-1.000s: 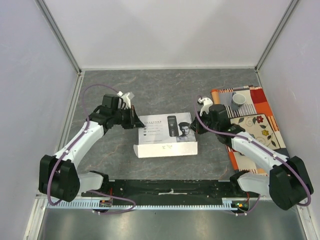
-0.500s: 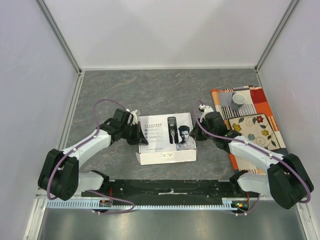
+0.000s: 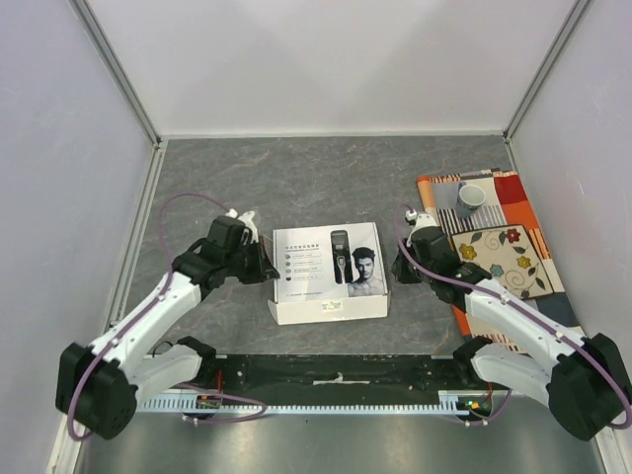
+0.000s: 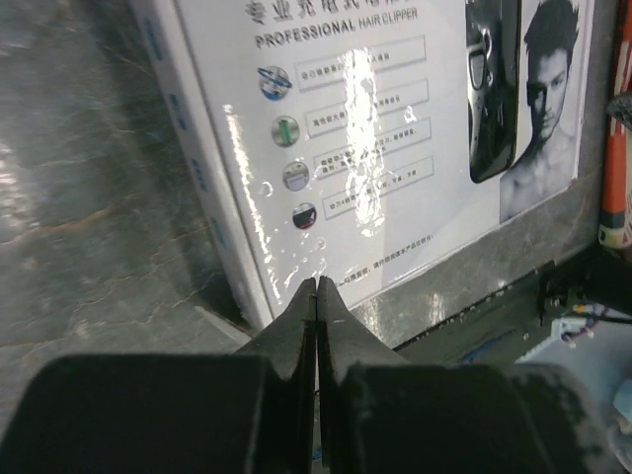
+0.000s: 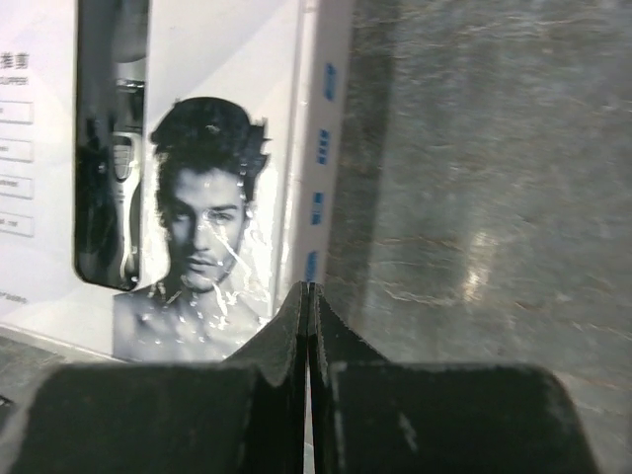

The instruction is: Sort the hair-cutting tools

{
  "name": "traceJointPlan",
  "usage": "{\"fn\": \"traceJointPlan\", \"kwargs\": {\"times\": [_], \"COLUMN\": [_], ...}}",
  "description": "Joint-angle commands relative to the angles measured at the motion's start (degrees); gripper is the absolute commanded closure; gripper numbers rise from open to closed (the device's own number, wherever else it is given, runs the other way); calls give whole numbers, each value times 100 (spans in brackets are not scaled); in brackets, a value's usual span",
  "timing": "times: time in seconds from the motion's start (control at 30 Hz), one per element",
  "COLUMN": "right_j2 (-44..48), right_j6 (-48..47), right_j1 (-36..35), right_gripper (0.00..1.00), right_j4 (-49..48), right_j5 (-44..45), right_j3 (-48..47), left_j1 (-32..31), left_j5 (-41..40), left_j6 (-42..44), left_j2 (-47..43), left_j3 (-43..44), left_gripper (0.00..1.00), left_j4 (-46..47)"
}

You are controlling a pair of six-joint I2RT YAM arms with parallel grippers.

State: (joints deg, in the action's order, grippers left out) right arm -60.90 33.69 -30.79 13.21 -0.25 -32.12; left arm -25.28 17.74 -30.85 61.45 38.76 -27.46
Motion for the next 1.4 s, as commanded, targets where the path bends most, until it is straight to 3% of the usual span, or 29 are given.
{"fn": "traceJointPlan", "kwargs": {"times": [0.0, 0.13, 0.3, 0.43, 0.67, 1.1, 1.37], "right_j2": [220, 140, 298, 404, 220, 35, -536], "right_j6": [-3, 207, 349, 279, 454, 1121, 1333], "right_j1": [-15, -15, -15, -24, -173, -806, -877], "right_gripper": [100, 100, 100, 100, 100, 100, 100], "right_j4": [910, 1227, 1464, 1947, 1983, 1335, 622], "right_j5": [956, 1089, 808, 588, 166, -423, -327], "right_j3": [-391, -322, -67, -58, 100, 593, 444], "left_j1": [-21, -21, -39, -82, -188, -1084, -1093], "left_j5": [-1446, -1669, -958, -544, -552, 46, -402], "left_j6": [-403, -719, -1142, -1081, -1063, -1300, -1143], "left_j2": [-669, -872, -714, -460, -90, 665, 1193], "left_j3": [430, 238, 167, 114, -27, -246, -133], "left_gripper": [98, 98, 98, 98, 98, 98, 98], "left_j4": [-1049, -1481, -1639, -1744, -1780, -1183, -805]}}
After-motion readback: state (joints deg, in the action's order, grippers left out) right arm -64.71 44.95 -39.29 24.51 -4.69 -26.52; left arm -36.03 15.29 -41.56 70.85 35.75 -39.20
